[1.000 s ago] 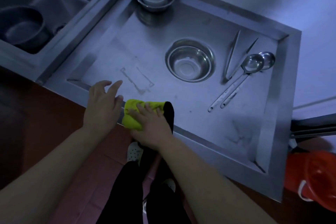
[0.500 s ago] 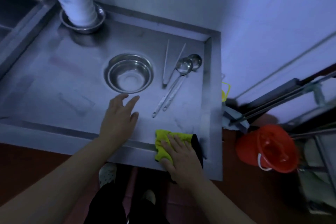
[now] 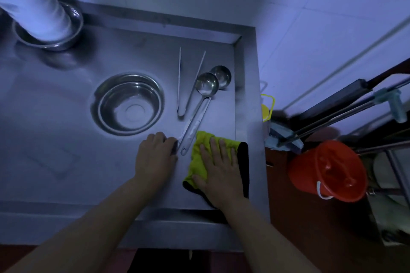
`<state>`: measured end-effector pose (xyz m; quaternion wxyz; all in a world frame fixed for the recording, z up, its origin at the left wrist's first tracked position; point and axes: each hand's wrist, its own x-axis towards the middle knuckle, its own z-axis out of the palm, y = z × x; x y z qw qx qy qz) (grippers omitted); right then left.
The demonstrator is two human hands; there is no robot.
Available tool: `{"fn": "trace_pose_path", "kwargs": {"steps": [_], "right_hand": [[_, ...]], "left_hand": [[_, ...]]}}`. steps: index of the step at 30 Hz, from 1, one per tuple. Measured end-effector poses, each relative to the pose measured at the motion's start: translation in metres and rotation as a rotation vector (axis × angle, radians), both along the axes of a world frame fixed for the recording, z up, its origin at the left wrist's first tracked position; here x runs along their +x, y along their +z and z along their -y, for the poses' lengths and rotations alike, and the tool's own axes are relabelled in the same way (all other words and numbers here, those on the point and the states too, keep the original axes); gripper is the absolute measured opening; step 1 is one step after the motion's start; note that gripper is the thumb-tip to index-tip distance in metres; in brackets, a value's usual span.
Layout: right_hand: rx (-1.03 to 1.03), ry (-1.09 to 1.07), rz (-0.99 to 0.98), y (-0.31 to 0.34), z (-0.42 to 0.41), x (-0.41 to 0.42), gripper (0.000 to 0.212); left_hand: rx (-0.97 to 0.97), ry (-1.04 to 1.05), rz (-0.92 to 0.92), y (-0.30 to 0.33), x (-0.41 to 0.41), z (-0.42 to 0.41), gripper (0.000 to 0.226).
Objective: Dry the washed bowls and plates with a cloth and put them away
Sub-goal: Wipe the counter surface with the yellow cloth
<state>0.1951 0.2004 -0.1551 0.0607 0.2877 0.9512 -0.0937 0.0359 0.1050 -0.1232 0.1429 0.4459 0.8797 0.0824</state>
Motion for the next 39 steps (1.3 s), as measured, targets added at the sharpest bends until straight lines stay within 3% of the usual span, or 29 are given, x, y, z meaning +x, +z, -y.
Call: {"fn": "trace_pose_path", "kwargs": {"steps": [7, 13, 18, 22, 29, 35, 39], "right_hand": [[0.194, -0.061, -0.311, -0.001, -0.036, -0.031, 0.036], [0.053, -0.266, -0.595, 0.022, -0.064, -0.062, 0.043], [-0.059, -0.315, -0.408, 0.028, -0.109, -0.124, 0.046], [-0.091, -0.140, -0.254, 0.014, -0.102, -0.125, 0.047], [-0.063, 0.099, -0.301, 0.015, -0.052, -0.090, 0.043], [-0.150, 0.231, -0.289, 0.019, -0.049, -0.073, 0.033], [-0.123, 0.234, -0.395, 0.024, -0.060, -0.065, 0.026]], "left_hand": [[0.005, -0.006, 0.077, -0.010, -0.024, -0.027, 0.030], [-0.029, -0.118, 0.086, -0.002, -0.038, -0.034, 0.033], [0.013, -0.146, 0.050, -0.007, -0.043, -0.036, 0.050], [0.052, -0.152, 0.066, -0.014, -0.047, -0.032, 0.052], [0.127, -0.065, 0.118, -0.019, -0.046, -0.030, 0.034], [0.129, 0.024, 0.150, -0.022, -0.046, -0.025, 0.039], [0.114, 0.049, 0.122, -0.020, -0.044, -0.023, 0.041]]}}
